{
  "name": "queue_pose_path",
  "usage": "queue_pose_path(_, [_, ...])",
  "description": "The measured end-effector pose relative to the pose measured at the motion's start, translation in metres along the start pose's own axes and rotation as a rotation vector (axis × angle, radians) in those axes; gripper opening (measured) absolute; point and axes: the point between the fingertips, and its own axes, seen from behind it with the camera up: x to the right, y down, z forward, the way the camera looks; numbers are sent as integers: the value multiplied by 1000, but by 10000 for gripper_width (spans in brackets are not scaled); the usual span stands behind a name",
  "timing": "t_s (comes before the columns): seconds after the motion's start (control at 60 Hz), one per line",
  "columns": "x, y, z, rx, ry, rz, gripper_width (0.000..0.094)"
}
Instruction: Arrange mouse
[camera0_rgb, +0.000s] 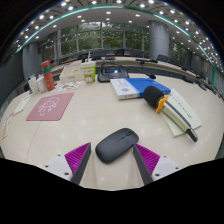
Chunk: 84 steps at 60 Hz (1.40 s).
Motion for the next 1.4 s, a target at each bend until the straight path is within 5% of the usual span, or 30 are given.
queue_pose_path(0.267, [-14, -31, 37, 8, -31, 9, 824])
queue_pose_path(0.35, [-13, -34, 44, 17, -15, -11, 737])
queue_pose_path(0.483, [-5, -37, 49, 42, 19, -30, 474])
queue_pose_path(0.917, [-1, -46, 40, 49, 32, -16, 336])
queue_pose_path(1.183, [-34, -175, -3, 232, 42, 32, 334])
queue_pose_path(1.4, [-141, -273, -3, 334, -1, 20, 334])
